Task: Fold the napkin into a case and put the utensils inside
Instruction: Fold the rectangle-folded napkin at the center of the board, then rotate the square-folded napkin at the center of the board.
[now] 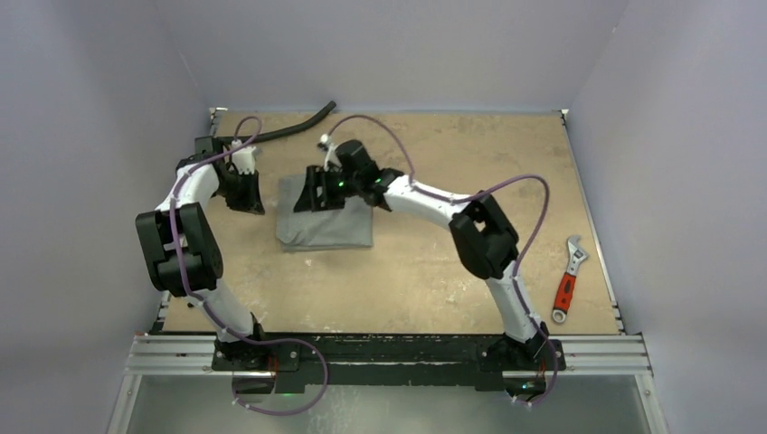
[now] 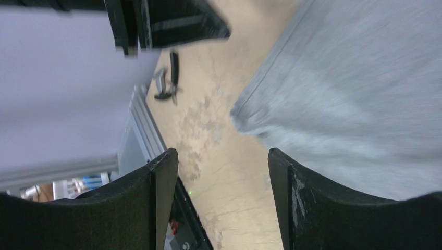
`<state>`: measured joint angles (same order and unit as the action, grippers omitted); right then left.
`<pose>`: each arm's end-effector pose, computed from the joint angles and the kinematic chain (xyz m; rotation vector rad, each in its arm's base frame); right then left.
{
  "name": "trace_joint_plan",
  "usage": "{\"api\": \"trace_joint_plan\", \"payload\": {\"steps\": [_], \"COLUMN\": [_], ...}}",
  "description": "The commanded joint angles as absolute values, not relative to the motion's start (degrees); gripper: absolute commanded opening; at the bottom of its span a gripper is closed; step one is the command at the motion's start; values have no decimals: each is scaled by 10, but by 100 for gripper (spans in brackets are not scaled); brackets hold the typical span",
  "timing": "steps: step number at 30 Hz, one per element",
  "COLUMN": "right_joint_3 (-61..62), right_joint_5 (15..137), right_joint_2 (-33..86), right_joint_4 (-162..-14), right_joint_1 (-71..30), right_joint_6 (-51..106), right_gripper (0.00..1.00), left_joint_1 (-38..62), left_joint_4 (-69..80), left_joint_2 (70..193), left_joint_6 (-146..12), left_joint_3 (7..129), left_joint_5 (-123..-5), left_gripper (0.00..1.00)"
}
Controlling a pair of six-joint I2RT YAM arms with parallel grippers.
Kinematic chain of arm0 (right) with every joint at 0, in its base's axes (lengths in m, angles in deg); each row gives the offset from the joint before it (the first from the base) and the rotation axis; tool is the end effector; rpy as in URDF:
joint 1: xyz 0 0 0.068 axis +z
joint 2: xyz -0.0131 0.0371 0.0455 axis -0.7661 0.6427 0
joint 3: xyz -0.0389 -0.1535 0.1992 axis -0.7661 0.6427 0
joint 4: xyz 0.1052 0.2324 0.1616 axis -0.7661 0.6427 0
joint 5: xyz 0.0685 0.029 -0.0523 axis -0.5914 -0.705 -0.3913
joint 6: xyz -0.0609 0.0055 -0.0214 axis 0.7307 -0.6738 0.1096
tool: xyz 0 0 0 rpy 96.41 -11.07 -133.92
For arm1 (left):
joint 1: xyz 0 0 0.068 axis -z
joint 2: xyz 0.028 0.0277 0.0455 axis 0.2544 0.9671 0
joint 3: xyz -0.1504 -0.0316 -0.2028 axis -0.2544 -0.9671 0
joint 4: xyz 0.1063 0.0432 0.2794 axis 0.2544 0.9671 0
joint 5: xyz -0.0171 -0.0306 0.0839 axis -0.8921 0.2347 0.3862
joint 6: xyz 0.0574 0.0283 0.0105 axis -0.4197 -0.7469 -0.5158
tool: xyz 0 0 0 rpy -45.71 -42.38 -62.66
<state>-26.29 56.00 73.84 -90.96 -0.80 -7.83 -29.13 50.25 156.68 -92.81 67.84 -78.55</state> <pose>0.3522 0.4434 0.1861 -0.4905 2.2092 1.4247 0.3776 0.0768 0.1532 0.0803 2.7103 -0.4167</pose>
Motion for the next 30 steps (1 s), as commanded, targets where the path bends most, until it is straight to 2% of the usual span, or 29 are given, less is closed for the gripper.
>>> {"api": "trace_joint_plan", "payload": {"steps": [1, 6, 11, 13, 16, 20, 26, 30], "right_joint_3": [-282, -337, -272, -269, -284, -311, -344, -341], "right_joint_5": [599, 684, 672, 659, 641, 621, 595, 579], "right_joint_2": [673, 723, 715, 724, 746, 782, 830, 822], "right_joint_4": [-863, -774, -811, -814, -815, -811, -816, -829], "right_joint_1": [-89, -131, -172, -182, -190, -198, -211, -216], "right_joint_6": [-20, 40, 36, 38, 41, 40, 30, 26], "right_gripper": [67, 58, 33, 25, 18, 13, 12, 13], "left_joint_1": [-277, -183, -133, -117, -109, -108, -109, -109], "left_joint_4": [548, 537, 505, 486, 461, 428, 399, 384], "left_joint_2": [1533, 1519, 1526, 1523, 1517, 1499, 1488, 1487], "left_joint_6": [-927, -907, -895, -904, -927, -960, -991, -1009], "left_joint_3": [723, 690, 642, 624, 598, 559, 512, 495], "left_joint_5": [-843, -839, -825, -796, -750, -680, -624, -599], "left_gripper": [9, 17, 19, 14, 5, 0, 0, 0]}}
